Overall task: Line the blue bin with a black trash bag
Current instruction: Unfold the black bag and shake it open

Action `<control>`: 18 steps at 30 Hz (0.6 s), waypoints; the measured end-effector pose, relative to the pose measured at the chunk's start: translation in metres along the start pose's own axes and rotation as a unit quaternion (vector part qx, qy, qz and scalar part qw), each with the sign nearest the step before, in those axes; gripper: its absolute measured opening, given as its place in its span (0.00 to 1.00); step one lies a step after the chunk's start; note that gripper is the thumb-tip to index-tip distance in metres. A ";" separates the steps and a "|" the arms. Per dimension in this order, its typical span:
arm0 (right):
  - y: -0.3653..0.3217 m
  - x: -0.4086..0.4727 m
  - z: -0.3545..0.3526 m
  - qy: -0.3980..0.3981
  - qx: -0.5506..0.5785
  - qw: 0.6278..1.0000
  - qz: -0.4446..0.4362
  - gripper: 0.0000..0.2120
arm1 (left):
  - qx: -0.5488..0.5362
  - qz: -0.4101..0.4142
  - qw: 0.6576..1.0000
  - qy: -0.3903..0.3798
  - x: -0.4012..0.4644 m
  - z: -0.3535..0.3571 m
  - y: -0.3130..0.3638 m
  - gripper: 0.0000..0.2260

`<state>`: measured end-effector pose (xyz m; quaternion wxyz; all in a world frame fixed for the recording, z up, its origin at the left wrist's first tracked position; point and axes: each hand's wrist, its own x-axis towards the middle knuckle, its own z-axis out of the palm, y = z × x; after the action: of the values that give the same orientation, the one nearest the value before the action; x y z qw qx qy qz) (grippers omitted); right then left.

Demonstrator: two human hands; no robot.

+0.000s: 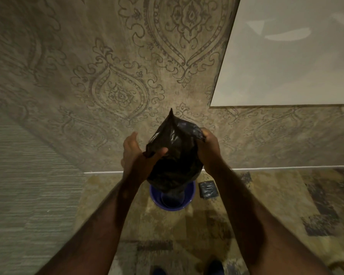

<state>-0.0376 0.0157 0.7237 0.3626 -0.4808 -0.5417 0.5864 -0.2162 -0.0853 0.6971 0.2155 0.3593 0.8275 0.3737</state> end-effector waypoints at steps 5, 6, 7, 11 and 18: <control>0.007 -0.006 -0.006 -0.021 -0.093 0.993 -0.070 0.07 | 0.129 -0.036 0.989 -0.064 0.017 0.012 0.021 0.19; 0.007 -0.006 -0.013 -0.025 -0.136 0.987 -0.084 0.05 | 0.118 -0.059 0.989 -0.070 0.021 0.011 0.023 0.15; 0.007 -0.007 -0.020 -0.042 -0.190 0.977 -0.093 0.06 | 0.098 -0.079 0.990 -0.065 0.023 0.010 0.024 0.15; 0.013 0.000 -0.045 -0.001 -0.443 0.895 -0.055 0.12 | -0.028 -0.016 0.999 0.042 0.019 0.004 0.026 0.15; -0.014 -0.004 -0.033 0.367 -0.101 0.901 -0.207 0.19 | -0.197 0.223 0.929 0.222 -0.003 -0.003 0.034 0.07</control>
<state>-0.0061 0.0241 0.7401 0.5983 -0.5728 -0.5144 0.2221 -0.2013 -0.0736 0.7259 0.0039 0.3922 0.6625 0.6381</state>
